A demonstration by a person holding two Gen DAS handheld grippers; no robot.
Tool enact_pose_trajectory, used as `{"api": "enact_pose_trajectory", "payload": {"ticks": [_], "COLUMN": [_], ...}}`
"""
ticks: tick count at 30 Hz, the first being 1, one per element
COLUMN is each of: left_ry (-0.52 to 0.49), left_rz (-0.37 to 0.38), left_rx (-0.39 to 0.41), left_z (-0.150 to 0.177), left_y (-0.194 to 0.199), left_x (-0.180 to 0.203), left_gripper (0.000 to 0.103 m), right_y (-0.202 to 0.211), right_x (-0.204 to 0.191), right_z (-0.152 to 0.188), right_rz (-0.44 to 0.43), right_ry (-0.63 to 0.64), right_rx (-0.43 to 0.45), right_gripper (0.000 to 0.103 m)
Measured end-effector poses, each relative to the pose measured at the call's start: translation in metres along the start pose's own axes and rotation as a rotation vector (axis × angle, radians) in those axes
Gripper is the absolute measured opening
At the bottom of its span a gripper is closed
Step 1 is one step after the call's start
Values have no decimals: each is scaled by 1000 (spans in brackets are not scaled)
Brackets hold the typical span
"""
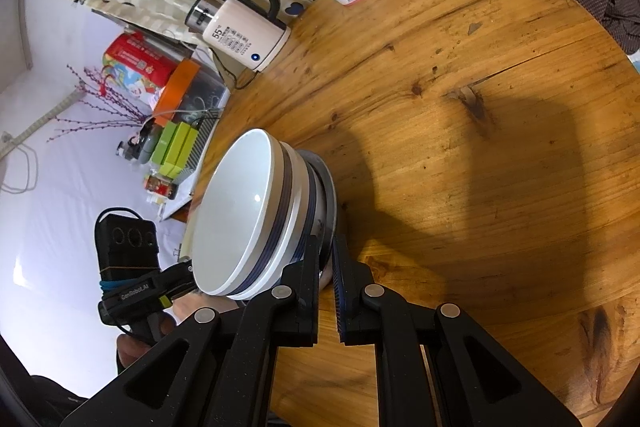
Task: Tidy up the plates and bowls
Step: 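Carry the steel bowl stack with both grippers onto the grey-green plate stack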
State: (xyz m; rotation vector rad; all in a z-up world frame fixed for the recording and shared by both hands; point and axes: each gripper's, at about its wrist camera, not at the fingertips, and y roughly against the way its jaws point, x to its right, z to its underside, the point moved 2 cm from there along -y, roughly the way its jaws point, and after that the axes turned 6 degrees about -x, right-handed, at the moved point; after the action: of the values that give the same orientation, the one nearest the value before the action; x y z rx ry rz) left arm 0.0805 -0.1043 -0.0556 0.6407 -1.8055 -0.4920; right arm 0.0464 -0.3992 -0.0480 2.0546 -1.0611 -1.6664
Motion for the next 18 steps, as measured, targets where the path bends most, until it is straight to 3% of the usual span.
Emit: {"api": "enact_pose_trajectory", "payload": {"ticks": [18], "left_ry": [-10], "left_rz": [-21], "left_rx": [41], "left_z": [-1], "left_y": [18], "left_x": [4], "left_gripper": [6], "right_y": [-1], "right_x": [-18], "right_z": [-12], "right_rz": [-6], "right_ry": [44], "right_rx": [4], "right_gripper": [8]}}
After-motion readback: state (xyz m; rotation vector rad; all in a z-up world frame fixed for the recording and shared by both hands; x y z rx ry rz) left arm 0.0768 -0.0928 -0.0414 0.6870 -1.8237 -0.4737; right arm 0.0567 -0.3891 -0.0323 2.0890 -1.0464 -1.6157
